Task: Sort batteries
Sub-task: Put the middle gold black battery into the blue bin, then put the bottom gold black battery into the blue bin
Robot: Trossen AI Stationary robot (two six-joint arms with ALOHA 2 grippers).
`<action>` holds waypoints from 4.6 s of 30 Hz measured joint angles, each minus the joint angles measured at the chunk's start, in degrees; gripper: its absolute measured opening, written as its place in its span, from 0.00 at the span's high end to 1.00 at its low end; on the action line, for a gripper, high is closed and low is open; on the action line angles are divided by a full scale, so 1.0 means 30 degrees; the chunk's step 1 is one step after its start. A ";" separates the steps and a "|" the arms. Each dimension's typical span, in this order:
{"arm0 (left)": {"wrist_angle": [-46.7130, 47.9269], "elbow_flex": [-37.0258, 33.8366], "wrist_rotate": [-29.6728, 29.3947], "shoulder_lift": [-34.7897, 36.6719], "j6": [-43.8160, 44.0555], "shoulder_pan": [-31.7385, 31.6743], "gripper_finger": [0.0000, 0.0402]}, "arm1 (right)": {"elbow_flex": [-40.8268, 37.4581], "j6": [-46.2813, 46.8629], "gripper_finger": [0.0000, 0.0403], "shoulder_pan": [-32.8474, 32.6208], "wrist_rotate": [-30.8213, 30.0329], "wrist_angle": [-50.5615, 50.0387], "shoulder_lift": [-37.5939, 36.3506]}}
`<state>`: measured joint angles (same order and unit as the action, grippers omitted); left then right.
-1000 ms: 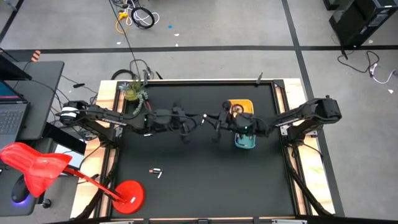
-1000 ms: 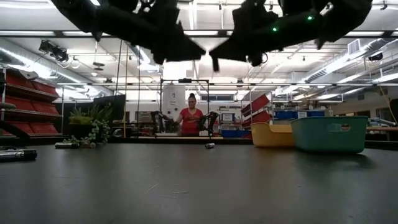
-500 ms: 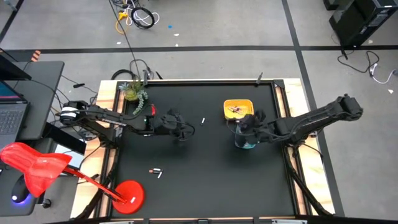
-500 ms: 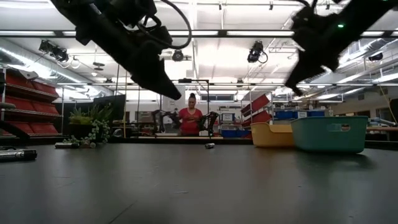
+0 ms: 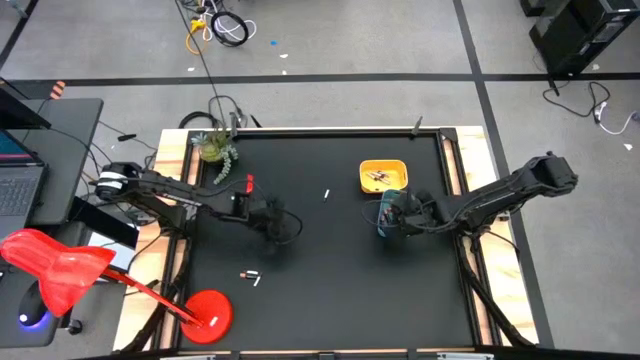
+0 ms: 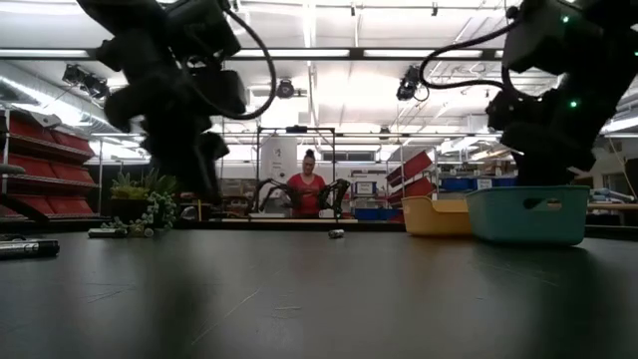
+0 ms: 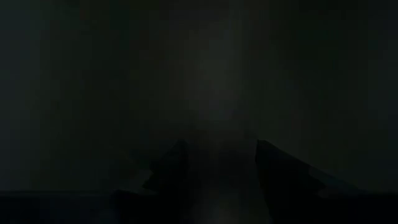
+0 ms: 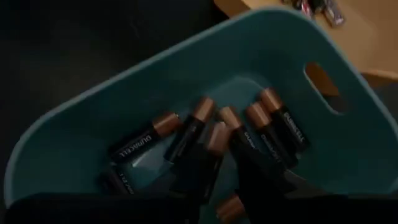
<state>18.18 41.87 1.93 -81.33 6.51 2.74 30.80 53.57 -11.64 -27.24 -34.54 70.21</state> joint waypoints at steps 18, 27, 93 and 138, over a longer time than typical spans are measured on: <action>0.9732 0.4760 0.2389 0.0055 0.2515 0.3467 0.54 | 0.0469 -0.7376 0.74 -0.3235 -1.7174 0.8853 0.0381; 0.9801 0.4867 0.1865 -0.0596 0.8034 0.6957 0.57 | 0.0608 -1.3032 0.77 -0.3447 -1.8013 1.2780 -0.0199; 0.9126 0.4309 -0.5993 -0.6589 1.4970 1.3624 1.00 | 0.0615 -2.1418 0.79 0.2389 -0.5986 2.3270 0.0651; -0.1252 0.6506 -1.0697 -0.5512 -0.5328 0.3620 1.00 | 0.0600 -1.8168 0.79 0.0011 -0.4959 2.1844 0.3186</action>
<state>14.42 61.39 -30.16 -97.86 -9.47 13.60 32.60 -0.93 -11.60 -42.11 30.99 79.76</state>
